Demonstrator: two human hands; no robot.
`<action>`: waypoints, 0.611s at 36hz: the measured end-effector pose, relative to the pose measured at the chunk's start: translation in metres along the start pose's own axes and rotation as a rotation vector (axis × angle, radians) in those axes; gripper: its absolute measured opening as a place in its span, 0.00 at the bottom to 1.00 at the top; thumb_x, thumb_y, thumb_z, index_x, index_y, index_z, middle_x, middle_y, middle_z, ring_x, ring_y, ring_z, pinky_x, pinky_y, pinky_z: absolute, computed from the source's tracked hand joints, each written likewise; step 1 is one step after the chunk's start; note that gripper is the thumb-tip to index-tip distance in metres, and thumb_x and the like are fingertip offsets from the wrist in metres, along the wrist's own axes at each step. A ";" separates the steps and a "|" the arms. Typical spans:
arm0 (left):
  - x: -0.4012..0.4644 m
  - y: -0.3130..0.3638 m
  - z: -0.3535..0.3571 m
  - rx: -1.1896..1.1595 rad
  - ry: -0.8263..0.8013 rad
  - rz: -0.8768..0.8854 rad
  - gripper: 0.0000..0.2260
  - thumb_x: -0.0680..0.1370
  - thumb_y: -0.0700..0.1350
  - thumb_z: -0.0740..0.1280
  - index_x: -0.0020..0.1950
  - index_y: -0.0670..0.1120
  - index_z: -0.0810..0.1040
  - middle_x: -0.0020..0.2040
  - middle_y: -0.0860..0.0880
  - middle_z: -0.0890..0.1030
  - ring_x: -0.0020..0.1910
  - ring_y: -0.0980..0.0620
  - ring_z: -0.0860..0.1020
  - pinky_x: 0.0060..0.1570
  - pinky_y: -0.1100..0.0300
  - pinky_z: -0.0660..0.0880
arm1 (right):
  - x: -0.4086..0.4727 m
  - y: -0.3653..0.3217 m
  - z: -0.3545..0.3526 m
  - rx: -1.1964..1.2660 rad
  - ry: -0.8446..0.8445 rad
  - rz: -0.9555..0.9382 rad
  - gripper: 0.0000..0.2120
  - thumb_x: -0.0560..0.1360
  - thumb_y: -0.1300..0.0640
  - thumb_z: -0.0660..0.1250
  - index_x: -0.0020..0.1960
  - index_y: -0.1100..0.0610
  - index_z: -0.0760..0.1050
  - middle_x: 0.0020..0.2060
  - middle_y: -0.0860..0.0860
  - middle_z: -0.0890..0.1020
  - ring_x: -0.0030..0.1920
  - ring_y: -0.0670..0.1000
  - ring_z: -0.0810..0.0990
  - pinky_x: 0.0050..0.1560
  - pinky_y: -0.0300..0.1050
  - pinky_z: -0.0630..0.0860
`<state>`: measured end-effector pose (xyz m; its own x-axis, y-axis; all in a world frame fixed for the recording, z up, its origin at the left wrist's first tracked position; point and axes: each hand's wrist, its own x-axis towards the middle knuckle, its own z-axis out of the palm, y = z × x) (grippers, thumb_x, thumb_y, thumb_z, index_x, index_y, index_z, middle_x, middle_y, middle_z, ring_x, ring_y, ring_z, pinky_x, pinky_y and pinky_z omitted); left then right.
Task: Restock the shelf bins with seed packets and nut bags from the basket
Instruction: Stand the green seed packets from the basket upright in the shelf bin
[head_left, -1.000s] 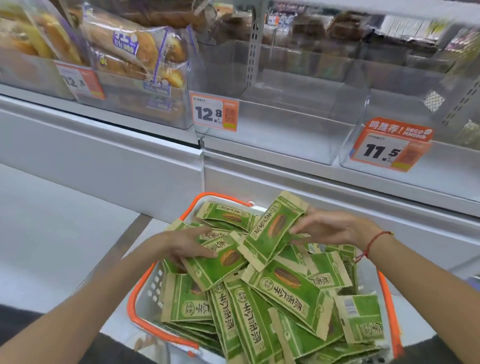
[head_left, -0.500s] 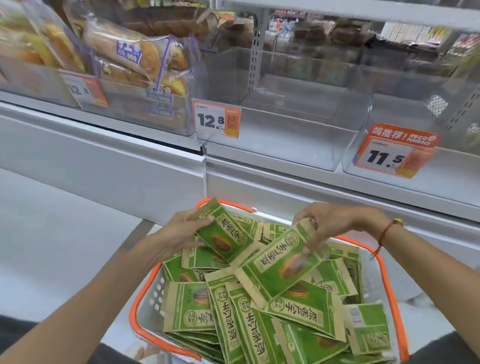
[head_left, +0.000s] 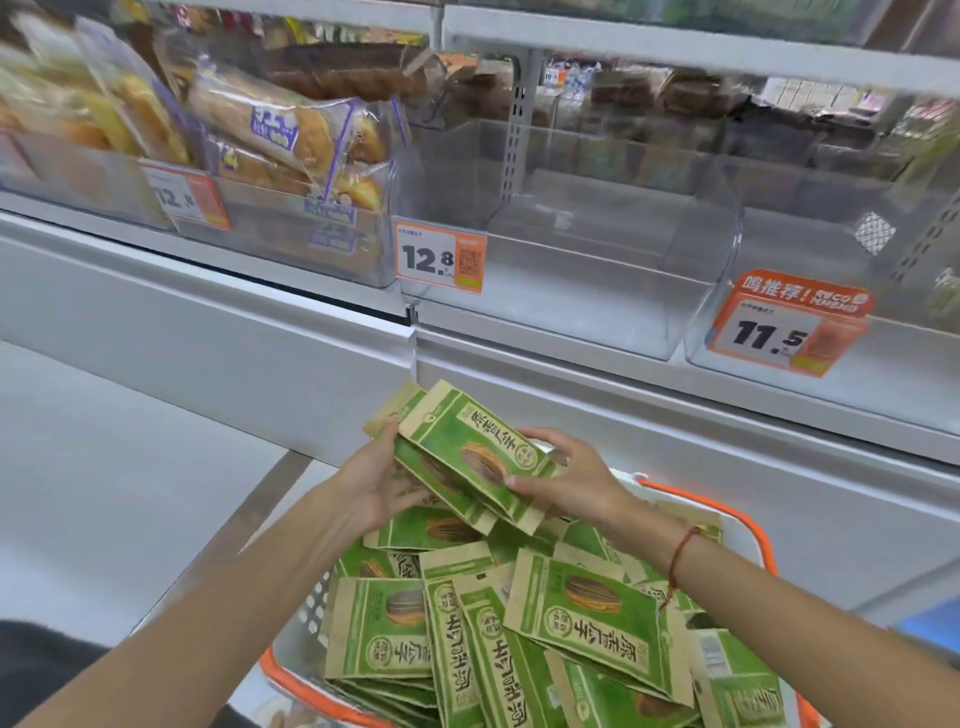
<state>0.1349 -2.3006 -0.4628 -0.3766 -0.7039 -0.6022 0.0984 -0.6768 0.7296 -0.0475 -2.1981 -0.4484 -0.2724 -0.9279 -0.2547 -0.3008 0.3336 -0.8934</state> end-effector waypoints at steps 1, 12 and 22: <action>0.001 0.000 0.001 0.020 0.011 0.013 0.15 0.82 0.54 0.55 0.55 0.45 0.74 0.55 0.42 0.79 0.48 0.45 0.79 0.50 0.50 0.75 | -0.001 -0.001 0.003 -0.050 0.021 -0.027 0.25 0.70 0.52 0.75 0.64 0.43 0.72 0.52 0.39 0.73 0.52 0.41 0.74 0.45 0.30 0.73; 0.004 0.008 0.009 0.261 -0.154 0.112 0.20 0.82 0.58 0.49 0.63 0.49 0.74 0.60 0.45 0.79 0.55 0.46 0.79 0.48 0.54 0.77 | 0.008 -0.012 -0.004 -0.150 -0.226 -0.028 0.30 0.74 0.45 0.67 0.73 0.48 0.60 0.59 0.43 0.76 0.54 0.41 0.77 0.50 0.33 0.75; -0.002 -0.016 0.038 0.419 -0.227 0.323 0.22 0.75 0.61 0.66 0.63 0.52 0.71 0.56 0.52 0.82 0.56 0.53 0.80 0.61 0.47 0.73 | 0.011 -0.013 0.005 -0.019 -0.141 -0.082 0.29 0.79 0.52 0.62 0.75 0.55 0.52 0.61 0.50 0.74 0.58 0.48 0.76 0.51 0.35 0.77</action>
<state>0.0994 -2.2802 -0.4607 -0.5809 -0.7655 -0.2767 -0.1145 -0.2597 0.9589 -0.0418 -2.2131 -0.4415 -0.1156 -0.9660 -0.2314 -0.3346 0.2572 -0.9066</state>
